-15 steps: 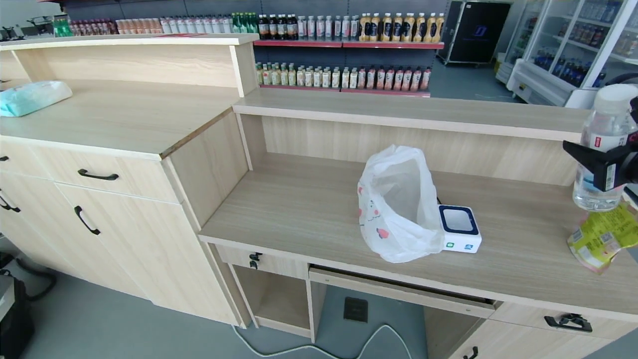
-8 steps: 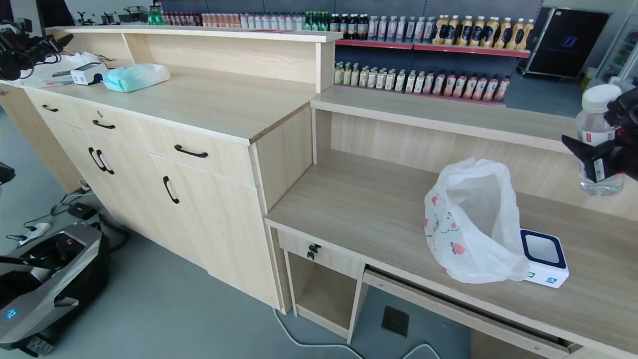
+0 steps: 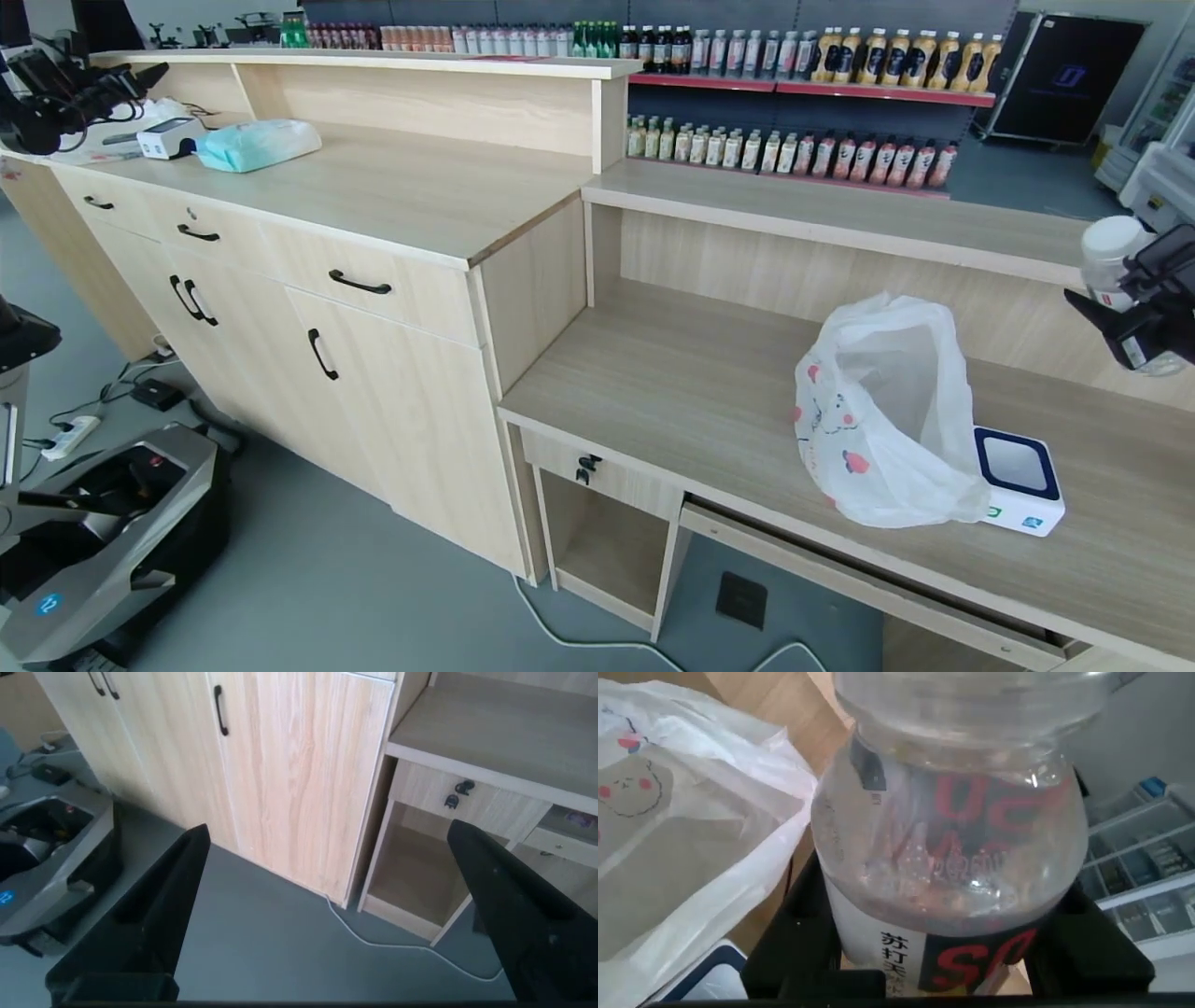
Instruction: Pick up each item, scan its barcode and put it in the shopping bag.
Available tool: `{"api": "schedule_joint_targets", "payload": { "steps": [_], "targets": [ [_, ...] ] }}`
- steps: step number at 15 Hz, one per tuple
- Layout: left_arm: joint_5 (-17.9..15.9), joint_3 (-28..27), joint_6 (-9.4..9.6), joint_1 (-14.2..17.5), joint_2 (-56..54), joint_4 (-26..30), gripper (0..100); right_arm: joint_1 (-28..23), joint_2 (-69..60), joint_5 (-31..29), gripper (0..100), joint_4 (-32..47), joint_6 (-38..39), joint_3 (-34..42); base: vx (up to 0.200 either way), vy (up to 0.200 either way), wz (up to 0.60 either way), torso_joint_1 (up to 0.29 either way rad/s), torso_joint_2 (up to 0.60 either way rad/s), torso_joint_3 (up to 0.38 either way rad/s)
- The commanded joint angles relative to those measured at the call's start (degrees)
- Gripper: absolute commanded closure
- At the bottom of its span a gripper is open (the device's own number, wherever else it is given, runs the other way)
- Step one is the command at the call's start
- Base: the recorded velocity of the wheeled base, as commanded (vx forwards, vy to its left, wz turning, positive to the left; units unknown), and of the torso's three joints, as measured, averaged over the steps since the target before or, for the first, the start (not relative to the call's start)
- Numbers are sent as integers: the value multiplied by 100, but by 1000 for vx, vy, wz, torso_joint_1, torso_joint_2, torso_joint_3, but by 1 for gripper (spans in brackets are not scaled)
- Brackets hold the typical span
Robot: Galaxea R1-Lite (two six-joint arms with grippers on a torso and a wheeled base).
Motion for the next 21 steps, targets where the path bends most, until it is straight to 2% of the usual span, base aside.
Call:
{"api": "schedule_joint_targets", "payload": {
  "steps": [1,3,7,9,15,19,21],
  "targets": [
    [2,0,-2,4,2,0,0,-252,369,289,100,-19,-49,-14,0,0,0,0,0,0],
    [2,0,-2,4,2,0,0,-428,633,755,100,-19,-66,-145,0,0,0,0,0,0],
    [2,0,-2,4,2,0,0,-489,1064,948,100,-151,-75,-365,0,0,0,0,0,0],
    [2,0,-2,4,2,0,0,-489,1275,1343,100,-336,-110,-383,0,0,0,0,0,0],
    [2,0,-2,4,2,0,0,-568,1785,2662,100,-301,-1235,-681,0,0,0,0,0,0],
    [2,0,-2,4,2,0,0,-612,1890,2873,100,-186,-1305,-638,0,0,0,0,0,0],
    [2,0,-2,4,2,0,0,-770,1881,2890,100,253,-1367,-646,0,0,0,0,0,0]
  ]
}}
